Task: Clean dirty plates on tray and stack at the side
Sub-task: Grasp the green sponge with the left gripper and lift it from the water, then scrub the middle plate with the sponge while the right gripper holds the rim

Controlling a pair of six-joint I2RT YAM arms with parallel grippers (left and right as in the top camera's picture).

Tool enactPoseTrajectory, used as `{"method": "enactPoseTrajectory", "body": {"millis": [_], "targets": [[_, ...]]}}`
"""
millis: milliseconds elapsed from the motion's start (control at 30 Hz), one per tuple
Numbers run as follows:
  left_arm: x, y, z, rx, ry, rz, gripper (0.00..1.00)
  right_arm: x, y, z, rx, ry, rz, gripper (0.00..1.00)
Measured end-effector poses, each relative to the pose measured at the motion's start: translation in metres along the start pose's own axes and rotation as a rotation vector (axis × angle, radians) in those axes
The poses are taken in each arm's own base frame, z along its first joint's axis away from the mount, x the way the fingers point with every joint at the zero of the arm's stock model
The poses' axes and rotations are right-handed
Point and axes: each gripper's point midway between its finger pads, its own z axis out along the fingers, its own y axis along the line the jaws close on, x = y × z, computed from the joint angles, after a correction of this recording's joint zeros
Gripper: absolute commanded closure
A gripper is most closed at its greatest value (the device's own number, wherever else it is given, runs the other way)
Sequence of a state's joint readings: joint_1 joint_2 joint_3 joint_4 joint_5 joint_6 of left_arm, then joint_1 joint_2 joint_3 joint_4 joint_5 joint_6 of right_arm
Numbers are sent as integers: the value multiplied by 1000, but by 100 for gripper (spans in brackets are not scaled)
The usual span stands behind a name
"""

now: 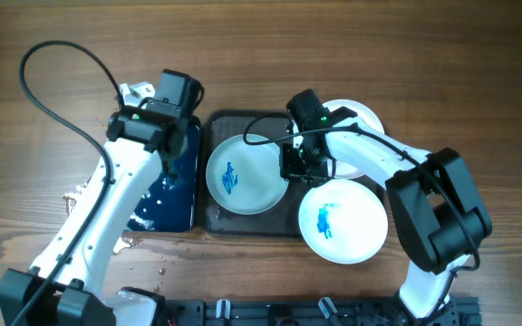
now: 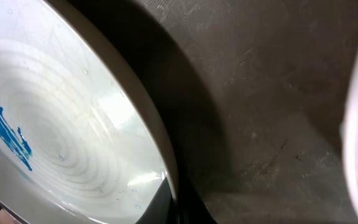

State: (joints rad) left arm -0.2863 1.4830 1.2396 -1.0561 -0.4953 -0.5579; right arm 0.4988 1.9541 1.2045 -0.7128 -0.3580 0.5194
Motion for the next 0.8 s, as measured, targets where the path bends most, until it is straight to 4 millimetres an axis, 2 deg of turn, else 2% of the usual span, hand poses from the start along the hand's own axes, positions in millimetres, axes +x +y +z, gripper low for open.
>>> {"method": "enactPoseTrajectory", "body": {"millis": [100, 400, 600, 800], "targets": [[3, -8, 11, 124, 94, -16, 96, 0, 0, 0, 0, 0, 0, 96], [5, -2, 28, 381, 275, -84, 96, 0, 0, 0, 0, 0, 0, 96], [18, -10, 51, 469, 402, -86, 96, 0, 0, 0, 0, 0, 0, 96], [19, -34, 37, 599, 413, -72, 96, -1, 1, 0, -3, -5, -2, 96]]}}
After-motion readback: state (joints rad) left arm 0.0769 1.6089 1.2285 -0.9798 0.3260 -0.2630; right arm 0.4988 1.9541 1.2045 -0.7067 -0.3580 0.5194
